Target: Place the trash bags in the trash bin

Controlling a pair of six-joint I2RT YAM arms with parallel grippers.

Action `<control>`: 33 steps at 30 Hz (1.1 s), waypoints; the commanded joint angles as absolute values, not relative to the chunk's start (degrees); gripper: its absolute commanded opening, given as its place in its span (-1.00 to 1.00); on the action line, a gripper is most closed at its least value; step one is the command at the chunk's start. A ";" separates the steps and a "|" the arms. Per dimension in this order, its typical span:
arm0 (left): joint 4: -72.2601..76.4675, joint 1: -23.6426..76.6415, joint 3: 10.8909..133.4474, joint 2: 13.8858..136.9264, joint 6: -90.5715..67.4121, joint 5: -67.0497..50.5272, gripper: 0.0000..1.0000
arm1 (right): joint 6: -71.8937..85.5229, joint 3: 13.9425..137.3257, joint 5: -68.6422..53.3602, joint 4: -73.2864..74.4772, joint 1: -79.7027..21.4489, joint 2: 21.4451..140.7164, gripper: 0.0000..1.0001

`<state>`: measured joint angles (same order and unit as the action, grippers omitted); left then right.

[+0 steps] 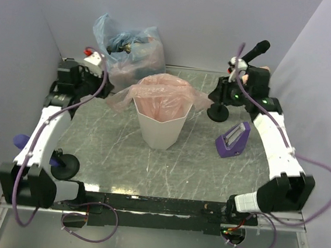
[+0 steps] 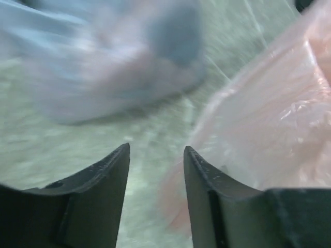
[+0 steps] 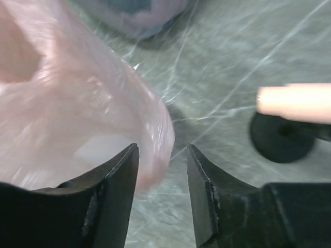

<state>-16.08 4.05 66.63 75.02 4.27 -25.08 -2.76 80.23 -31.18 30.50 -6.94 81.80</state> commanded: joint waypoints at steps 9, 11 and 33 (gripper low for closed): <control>-22.23 0.79 59.59 55.11 29.34 -42.26 0.20 | -27.57 73.83 -48.32 27.95 -6.32 65.30 0.57; -24.24 1.31 60.90 56.85 31.28 -44.37 0.28 | -32.06 75.40 -50.70 29.96 -7.29 67.31 0.62; -31.20 8.26 63.38 64.26 40.43 -44.91 -0.99 | -47.10 77.00 -43.16 34.80 -16.87 70.32 -1.00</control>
<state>-33.28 8.01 63.90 68.07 39.81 -43.48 -43.75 78.39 -43.79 35.53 -16.08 75.90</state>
